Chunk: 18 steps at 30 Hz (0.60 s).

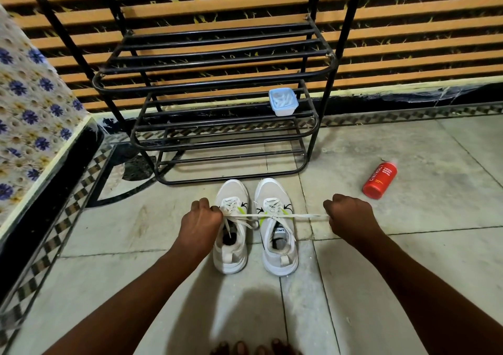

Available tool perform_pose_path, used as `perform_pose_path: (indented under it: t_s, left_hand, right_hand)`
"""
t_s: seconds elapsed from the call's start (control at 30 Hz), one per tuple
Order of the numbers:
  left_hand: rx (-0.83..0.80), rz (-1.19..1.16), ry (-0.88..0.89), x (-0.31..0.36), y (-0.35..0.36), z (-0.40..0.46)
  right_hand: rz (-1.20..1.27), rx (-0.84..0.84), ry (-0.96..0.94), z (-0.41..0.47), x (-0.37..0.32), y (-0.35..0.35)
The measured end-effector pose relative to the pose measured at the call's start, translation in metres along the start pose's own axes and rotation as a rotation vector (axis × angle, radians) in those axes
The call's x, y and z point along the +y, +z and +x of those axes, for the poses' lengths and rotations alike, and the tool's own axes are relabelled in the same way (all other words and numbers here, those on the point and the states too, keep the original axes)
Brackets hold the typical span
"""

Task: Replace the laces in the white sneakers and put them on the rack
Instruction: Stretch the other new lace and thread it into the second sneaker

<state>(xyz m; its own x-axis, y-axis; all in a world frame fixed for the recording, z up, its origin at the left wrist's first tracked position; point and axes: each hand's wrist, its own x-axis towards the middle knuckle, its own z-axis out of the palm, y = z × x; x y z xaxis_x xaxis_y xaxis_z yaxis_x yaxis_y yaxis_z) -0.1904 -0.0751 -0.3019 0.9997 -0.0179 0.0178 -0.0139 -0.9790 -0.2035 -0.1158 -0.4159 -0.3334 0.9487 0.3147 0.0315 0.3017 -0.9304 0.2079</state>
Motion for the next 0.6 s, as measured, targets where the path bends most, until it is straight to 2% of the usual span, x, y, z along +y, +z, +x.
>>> perform_pose_path:
  t_s: [0.2, 0.6]
  left_hand:
    - [0.031, -0.004, 0.014, -0.0001, 0.0029, -0.0007]
    - [0.037, 0.007, -0.004, -0.0034, 0.0053, 0.0013]
  right_hand:
    - [-0.021, -0.103, 0.022, -0.0027, -0.0039, -0.0045]
    - [0.007, -0.142, 0.036, -0.0055, -0.0049, -0.0044]
